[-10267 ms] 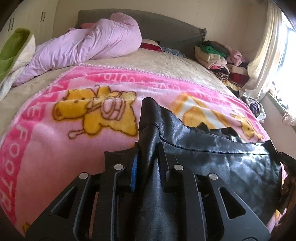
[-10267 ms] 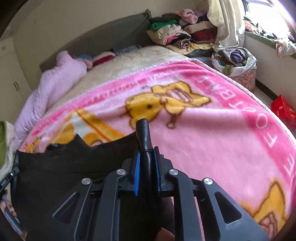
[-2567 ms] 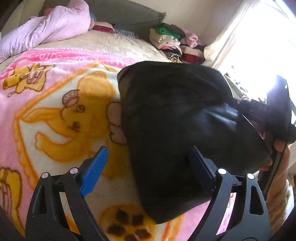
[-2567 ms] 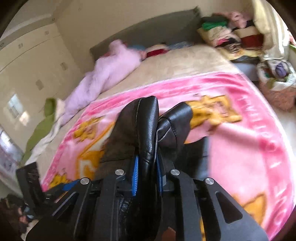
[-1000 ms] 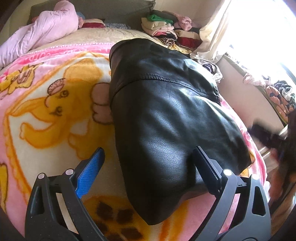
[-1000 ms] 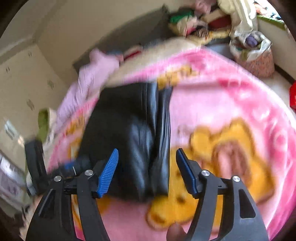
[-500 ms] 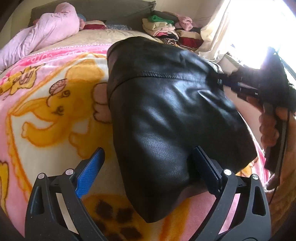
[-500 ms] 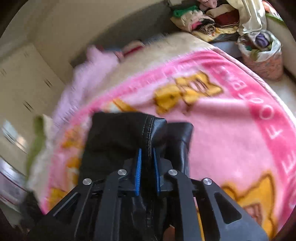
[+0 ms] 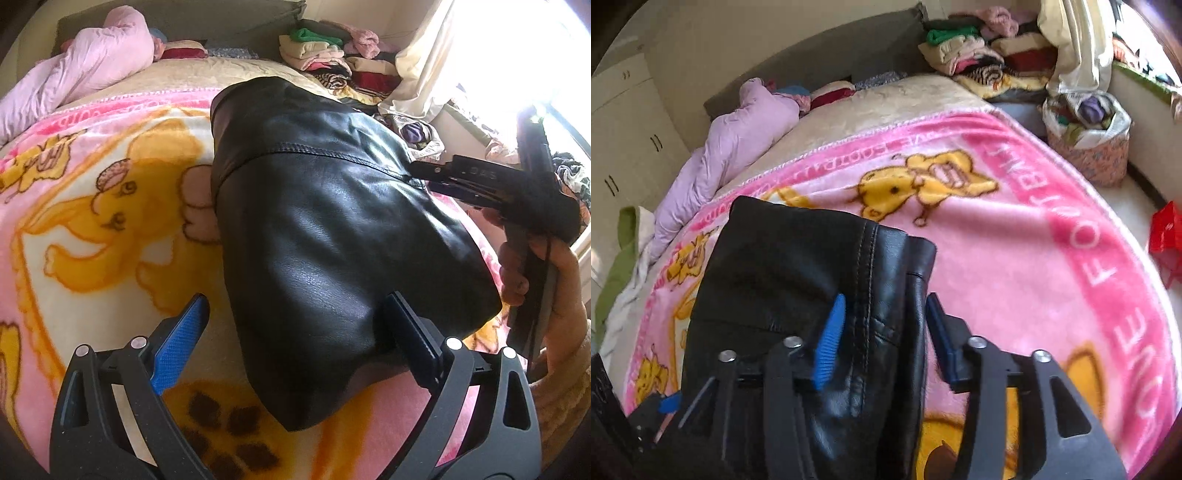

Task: Fold large clothes
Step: 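Open both tools and withdraw them from the folded jacket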

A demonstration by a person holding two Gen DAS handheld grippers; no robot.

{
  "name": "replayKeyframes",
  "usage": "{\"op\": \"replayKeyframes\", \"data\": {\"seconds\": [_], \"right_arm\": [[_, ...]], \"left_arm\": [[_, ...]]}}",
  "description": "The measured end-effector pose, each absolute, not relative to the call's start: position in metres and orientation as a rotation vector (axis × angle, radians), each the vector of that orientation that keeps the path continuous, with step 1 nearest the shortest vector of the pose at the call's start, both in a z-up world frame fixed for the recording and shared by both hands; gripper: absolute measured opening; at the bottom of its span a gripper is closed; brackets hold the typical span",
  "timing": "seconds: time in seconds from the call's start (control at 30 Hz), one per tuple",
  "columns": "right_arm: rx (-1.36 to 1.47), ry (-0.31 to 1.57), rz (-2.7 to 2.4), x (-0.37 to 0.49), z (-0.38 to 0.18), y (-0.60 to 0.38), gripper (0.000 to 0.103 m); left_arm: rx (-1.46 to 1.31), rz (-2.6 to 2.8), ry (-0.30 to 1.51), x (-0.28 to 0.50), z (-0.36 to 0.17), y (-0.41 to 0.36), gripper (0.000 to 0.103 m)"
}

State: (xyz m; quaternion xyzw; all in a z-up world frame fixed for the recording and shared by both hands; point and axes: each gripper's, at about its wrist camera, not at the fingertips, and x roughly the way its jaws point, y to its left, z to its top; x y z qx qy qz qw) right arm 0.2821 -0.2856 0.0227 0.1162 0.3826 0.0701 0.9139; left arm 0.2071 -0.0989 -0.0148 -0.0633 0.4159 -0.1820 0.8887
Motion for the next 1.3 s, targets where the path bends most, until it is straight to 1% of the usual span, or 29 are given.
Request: {"op": "replayKeyframes", "data": {"seconds": [0.07,0.13,0.2,0.23,0.3,0.33,0.4,0.53,0.8,1.03,1.3], "right_arm": [[0.235,0.780,0.152,0.277,0.026,-0.286,0.063],[0.235,0.771,0.158,0.270,0.032,-0.286,0.067],[0.238,0.759,0.167,0.260,0.038,-0.285,0.078],[0.238,0.750,0.170,0.256,0.041,-0.284,0.081],[0.246,0.737,0.180,0.246,0.049,-0.283,0.093],[0.251,0.731,0.183,0.242,0.053,-0.283,0.095],[0.263,0.710,0.197,0.231,0.062,-0.282,0.096],[0.276,0.661,0.226,0.206,0.080,-0.278,0.098],[0.296,0.573,0.261,0.146,0.102,-0.271,0.099],[0.284,0.522,0.278,0.094,0.103,-0.258,0.099],[0.228,0.482,0.236,0.046,0.086,-0.236,0.099]], "left_arm": [[-0.122,-0.376,0.865,0.204,-0.014,-0.100,0.089],[-0.113,-0.375,0.865,0.202,-0.012,-0.101,0.089],[-0.107,-0.373,0.864,0.199,-0.010,-0.102,0.089],[-0.104,-0.373,0.862,0.197,-0.008,-0.102,0.089],[-0.097,-0.372,0.857,0.193,-0.003,-0.101,0.089],[-0.090,-0.373,0.854,0.189,0.000,-0.101,0.089],[-0.072,-0.372,0.841,0.183,0.006,-0.101,0.094],[-0.068,-0.372,0.813,0.170,0.020,-0.099,0.094],[-0.028,-0.342,0.729,0.137,0.047,-0.087,0.094],[-0.028,-0.297,0.675,0.108,0.057,-0.071,0.094],[-0.048,-0.261,0.643,0.081,0.050,-0.047,0.094]]}}
